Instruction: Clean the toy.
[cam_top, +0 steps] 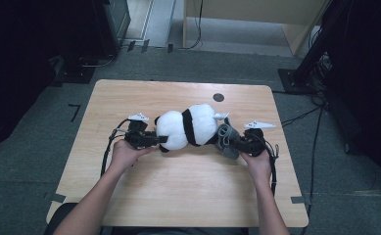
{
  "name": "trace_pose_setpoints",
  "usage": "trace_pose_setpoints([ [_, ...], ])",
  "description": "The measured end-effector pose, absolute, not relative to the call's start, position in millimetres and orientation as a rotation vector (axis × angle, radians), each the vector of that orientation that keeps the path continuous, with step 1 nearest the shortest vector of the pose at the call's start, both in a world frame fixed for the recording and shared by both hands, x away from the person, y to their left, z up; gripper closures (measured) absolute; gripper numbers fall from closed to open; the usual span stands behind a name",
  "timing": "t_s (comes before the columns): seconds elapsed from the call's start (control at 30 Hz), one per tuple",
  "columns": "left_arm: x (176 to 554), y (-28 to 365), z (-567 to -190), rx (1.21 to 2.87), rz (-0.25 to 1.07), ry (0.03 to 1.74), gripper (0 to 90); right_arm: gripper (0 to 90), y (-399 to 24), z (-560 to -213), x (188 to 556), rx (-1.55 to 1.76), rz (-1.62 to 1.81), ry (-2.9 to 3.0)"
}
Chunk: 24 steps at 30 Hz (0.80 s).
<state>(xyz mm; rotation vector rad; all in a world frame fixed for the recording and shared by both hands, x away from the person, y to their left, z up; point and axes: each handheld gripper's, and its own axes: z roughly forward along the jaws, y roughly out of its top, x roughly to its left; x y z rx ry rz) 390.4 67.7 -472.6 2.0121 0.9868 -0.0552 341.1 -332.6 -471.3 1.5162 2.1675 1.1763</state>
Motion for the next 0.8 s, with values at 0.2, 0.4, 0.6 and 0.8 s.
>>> trace_pose_setpoints([
  [0.2, 390.5, 67.8, -472.9, 2.008, -0.055, 0.987, 56.8, 72.0, -314.7, -428.7, 319.7, 1.323, 1.349, 2.129],
  [0.4, 390.7, 67.8, -473.0, 1.999, -0.059, 0.991, 56.9, 72.0, -278.5, -417.9, 313.1, 1.183, 1.363, 2.219],
  [0.6, 390.1, 66.7, -472.7, 1.991, -0.059, 0.998, 57.0, 72.0, -232.7, -425.5, 311.9, 1.047, 1.408, 2.345],
  [0.8, 389.5, 67.1, -473.1, 1.984, -0.06, 1.001, 56.9, 72.0, -181.6, -447.1, 311.1, 0.892, 1.457, 2.54],
])
